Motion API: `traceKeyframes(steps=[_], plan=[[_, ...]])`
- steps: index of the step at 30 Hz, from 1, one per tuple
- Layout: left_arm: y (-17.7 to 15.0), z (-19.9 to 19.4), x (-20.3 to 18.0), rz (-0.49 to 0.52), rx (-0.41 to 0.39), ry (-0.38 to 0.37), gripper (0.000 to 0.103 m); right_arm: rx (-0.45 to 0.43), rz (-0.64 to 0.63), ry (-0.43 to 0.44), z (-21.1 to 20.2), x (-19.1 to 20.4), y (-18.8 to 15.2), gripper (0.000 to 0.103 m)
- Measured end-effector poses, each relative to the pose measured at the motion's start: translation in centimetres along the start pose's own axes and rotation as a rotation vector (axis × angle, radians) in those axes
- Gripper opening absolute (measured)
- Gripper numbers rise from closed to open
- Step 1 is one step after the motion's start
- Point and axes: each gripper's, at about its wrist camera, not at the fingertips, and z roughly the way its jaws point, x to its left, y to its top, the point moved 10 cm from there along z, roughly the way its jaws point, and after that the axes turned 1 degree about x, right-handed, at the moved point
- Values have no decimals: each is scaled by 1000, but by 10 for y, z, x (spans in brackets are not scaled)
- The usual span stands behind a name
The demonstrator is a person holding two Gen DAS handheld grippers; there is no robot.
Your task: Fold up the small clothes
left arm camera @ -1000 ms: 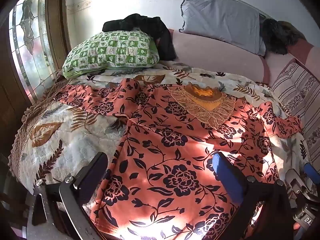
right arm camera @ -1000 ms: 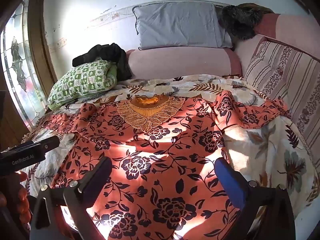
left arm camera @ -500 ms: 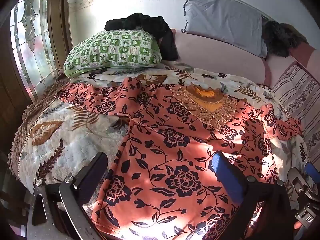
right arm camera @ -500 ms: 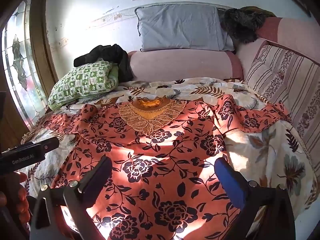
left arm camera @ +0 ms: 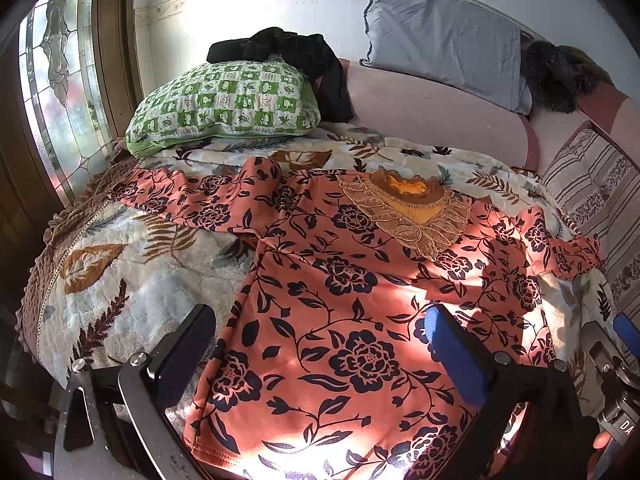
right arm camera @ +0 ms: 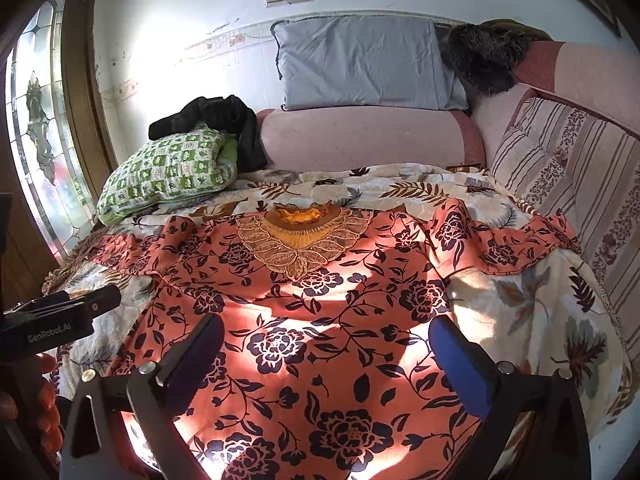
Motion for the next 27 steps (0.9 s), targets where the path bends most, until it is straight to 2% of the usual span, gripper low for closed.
traceKeyframes(steps=[27], plan=[[-2, 5, 1, -1, 11, -8, 103, -11, 19, 0, -3, -1, 7, 103]])
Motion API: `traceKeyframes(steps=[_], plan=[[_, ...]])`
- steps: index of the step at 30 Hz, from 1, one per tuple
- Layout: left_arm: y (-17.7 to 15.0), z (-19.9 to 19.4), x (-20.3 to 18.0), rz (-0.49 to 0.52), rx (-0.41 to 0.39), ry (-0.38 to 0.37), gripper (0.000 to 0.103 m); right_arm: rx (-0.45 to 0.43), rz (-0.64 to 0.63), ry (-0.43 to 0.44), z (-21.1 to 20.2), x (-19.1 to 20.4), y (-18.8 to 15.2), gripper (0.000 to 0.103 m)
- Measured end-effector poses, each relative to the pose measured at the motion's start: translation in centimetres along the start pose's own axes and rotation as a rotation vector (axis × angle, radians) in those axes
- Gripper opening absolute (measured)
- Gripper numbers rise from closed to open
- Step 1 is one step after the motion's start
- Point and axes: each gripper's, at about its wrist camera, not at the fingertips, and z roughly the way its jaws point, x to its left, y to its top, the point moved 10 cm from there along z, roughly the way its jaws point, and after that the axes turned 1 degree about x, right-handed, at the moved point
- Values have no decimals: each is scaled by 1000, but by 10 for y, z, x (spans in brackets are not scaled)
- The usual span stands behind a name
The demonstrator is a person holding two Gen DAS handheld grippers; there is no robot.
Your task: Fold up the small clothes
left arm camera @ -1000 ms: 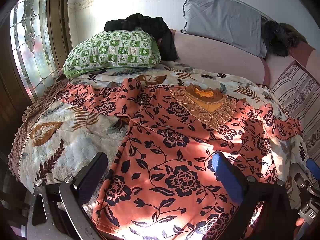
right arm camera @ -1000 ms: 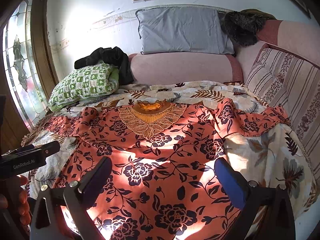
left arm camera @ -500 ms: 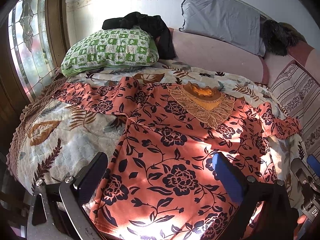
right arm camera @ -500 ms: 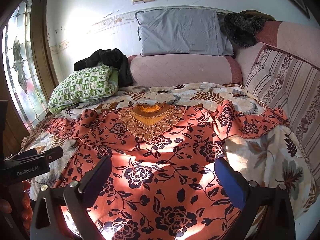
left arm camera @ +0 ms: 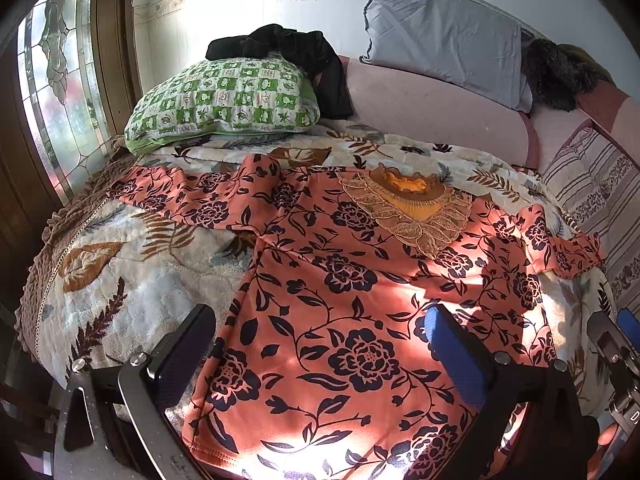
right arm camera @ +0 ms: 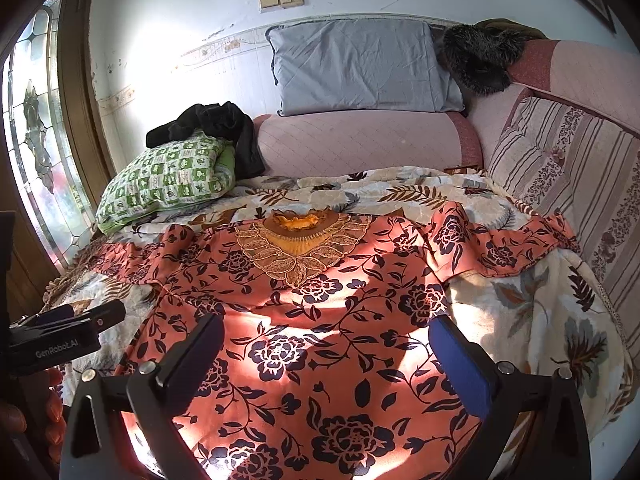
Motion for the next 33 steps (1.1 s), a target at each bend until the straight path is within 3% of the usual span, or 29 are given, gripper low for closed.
traceKeyframes(steps=[33], plan=[[5, 23, -8, 32, 33, 4, 103, 30, 3, 7, 26, 4, 5, 103]])
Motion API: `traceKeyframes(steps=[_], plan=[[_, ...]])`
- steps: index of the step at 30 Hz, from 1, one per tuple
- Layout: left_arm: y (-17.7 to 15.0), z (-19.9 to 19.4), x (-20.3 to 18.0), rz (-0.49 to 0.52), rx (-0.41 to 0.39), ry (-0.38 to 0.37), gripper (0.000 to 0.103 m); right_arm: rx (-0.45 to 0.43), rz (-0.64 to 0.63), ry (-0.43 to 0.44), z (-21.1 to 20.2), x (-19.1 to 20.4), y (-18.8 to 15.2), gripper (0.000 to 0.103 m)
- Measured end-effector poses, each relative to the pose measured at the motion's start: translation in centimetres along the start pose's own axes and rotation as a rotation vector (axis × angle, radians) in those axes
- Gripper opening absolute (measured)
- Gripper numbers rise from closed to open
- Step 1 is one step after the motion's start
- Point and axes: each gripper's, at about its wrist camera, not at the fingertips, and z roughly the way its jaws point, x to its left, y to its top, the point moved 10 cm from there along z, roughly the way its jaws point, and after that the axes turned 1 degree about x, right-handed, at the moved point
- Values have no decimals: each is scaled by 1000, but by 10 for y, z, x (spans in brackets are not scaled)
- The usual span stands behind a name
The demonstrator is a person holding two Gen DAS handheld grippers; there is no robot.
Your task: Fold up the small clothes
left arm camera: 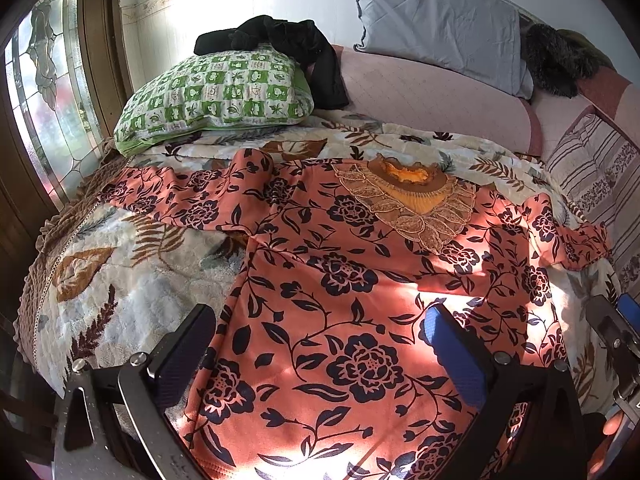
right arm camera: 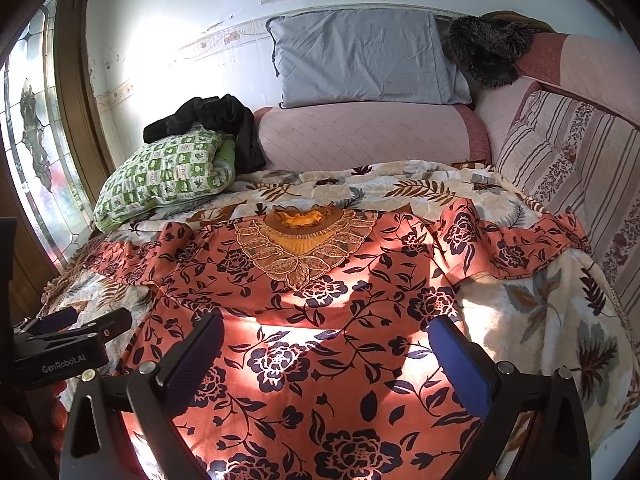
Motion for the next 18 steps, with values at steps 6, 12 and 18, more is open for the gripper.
traceKeyframes(steps=[6, 12, 18], plan=[[2, 7, -6, 18, 4, -3, 103, 5, 13, 0, 7, -6, 2, 103], [2, 16, -9, 21, 16, -11, 103, 19, 29, -7, 17, -14, 0, 103], [7, 34, 14, -68, 44, -47, 103, 66, 166, 51, 36, -57, 1, 103]])
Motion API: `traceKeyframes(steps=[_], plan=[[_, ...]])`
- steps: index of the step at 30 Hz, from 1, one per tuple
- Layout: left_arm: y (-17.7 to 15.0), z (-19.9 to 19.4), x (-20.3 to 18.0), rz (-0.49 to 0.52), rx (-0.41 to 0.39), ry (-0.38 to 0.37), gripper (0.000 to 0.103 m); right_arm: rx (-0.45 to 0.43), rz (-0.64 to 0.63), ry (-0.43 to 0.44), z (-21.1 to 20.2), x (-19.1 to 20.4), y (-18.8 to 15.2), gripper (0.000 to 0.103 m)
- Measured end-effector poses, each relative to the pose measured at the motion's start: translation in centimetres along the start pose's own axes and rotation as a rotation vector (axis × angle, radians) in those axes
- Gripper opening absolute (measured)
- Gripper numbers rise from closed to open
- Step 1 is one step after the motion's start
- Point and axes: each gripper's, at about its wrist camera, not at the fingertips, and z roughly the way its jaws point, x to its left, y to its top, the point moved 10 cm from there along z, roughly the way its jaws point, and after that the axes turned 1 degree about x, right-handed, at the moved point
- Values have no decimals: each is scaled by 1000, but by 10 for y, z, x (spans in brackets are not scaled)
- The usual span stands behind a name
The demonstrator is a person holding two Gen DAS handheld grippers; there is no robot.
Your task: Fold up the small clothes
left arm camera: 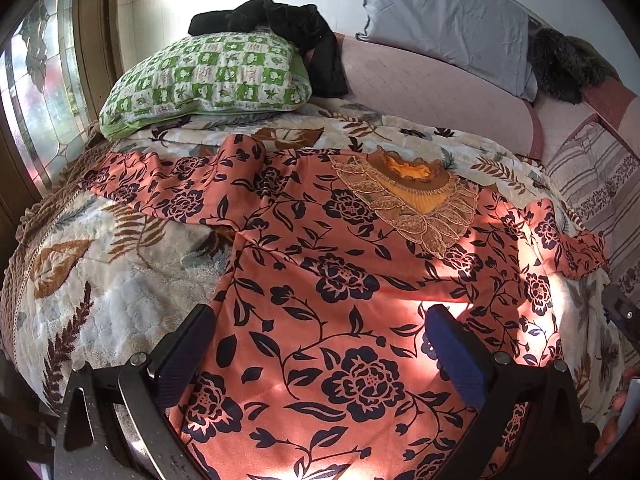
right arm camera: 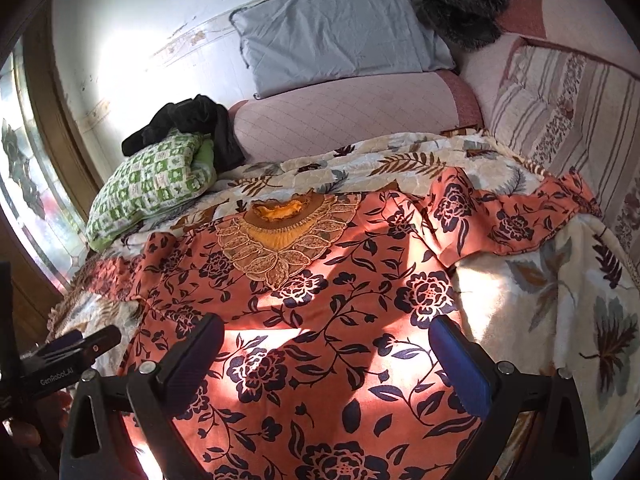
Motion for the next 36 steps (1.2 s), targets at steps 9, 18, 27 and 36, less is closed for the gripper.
traceKeyframes(steps=[9, 18, 27, 36], plan=[[-5, 46, 153, -342, 71, 170, 103, -124, 623, -3, 21, -254, 79, 103], [-11, 62, 226, -417, 68, 292, 103, -144, 1076, 26, 90, -440, 106, 100], [-18, 82, 242, -412, 69, 294, 103, -43, 978, -69, 131, -447, 129, 12], [-28, 77, 262, -416, 4, 236, 103, -202, 325, 159, 54, -162, 279, 8]])
